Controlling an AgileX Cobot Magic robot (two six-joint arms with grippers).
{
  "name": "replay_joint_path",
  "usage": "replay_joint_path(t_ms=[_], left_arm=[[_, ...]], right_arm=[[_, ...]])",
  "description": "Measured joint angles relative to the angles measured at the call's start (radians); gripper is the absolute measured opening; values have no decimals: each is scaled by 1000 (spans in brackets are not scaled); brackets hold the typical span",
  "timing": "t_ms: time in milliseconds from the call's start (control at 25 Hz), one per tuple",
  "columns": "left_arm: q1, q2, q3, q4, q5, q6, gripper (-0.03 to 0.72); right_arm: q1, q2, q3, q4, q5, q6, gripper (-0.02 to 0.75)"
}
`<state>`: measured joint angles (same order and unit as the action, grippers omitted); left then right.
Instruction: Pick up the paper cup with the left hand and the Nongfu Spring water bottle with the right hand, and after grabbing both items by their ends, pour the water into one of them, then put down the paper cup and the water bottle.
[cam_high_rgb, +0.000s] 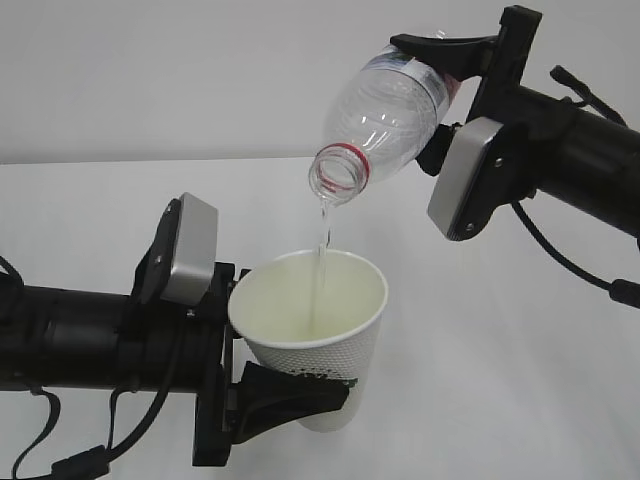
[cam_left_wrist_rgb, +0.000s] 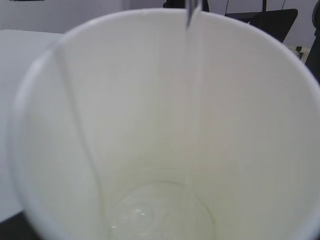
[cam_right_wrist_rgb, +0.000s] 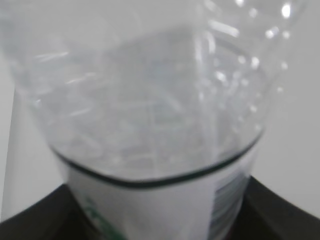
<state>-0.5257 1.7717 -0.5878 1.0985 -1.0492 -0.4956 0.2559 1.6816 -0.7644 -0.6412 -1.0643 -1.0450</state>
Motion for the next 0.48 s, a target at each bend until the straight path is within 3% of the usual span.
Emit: replay_joint_path(t_ms=[480], left_arm=[[0,0,0,0,0,0,528]], right_arm=[[0,0,0,1,-8,-1,470]])
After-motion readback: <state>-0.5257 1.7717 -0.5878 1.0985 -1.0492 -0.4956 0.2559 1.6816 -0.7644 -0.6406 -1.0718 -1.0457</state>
